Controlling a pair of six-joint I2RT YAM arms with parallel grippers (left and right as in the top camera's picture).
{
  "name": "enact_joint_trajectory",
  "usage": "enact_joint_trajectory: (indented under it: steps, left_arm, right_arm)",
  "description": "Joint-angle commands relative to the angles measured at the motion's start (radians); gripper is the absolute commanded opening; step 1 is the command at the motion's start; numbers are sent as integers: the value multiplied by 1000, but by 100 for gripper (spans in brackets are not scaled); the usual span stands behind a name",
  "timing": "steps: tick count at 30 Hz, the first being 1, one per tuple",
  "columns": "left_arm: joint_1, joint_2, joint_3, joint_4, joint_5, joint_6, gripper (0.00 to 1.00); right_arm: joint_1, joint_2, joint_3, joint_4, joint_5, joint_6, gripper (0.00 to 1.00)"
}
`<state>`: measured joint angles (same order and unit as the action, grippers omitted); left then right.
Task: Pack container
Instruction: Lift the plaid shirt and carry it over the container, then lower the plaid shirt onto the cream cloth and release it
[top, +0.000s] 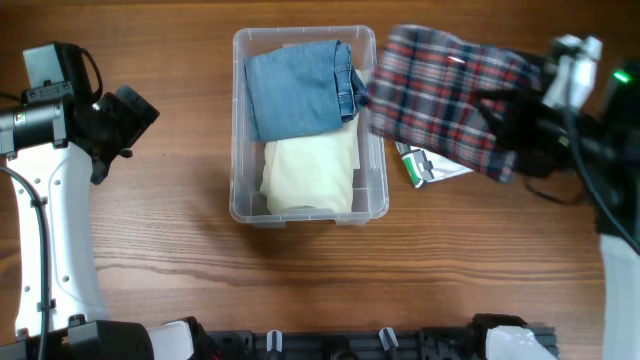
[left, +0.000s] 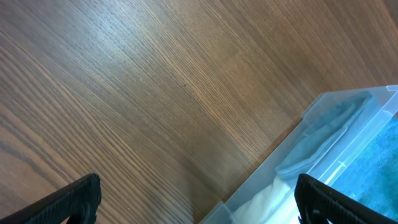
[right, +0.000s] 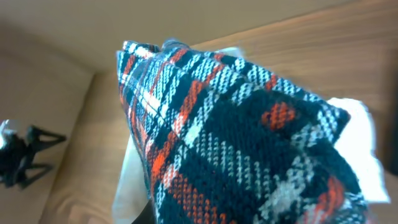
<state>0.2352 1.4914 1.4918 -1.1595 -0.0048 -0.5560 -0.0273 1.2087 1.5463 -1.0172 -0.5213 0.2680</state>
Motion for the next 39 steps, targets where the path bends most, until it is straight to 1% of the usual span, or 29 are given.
enact_joint_trajectory:
  steps: [1, 6, 10, 14, 18, 34, 39]
  left_arm:
    - [5, -3, 9, 0, 5, 1, 100]
    - [5, -3, 9, 0, 5, 1, 100]
    - [5, -3, 9, 0, 5, 1, 100]
    - [5, -3, 9, 0, 5, 1, 100]
    - [5, -3, 9, 0, 5, 1, 100]
    - [5, -3, 9, 0, 5, 1, 100]
    - [5, -3, 9, 0, 5, 1, 100]
  right_arm:
    - [153, 87, 38, 65, 51, 77, 4]
    - [316, 200, 37, 149, 50, 106, 5]
    - [401, 279, 37, 215, 28, 145, 4]
    - [455, 326, 37, 262, -2, 174, 4]
    - [476, 353, 31, 261, 3, 207, 4]
    - [489, 359, -68, 257, 0, 192, 4]
    - [519, 364, -77, 249, 1, 192, 4]
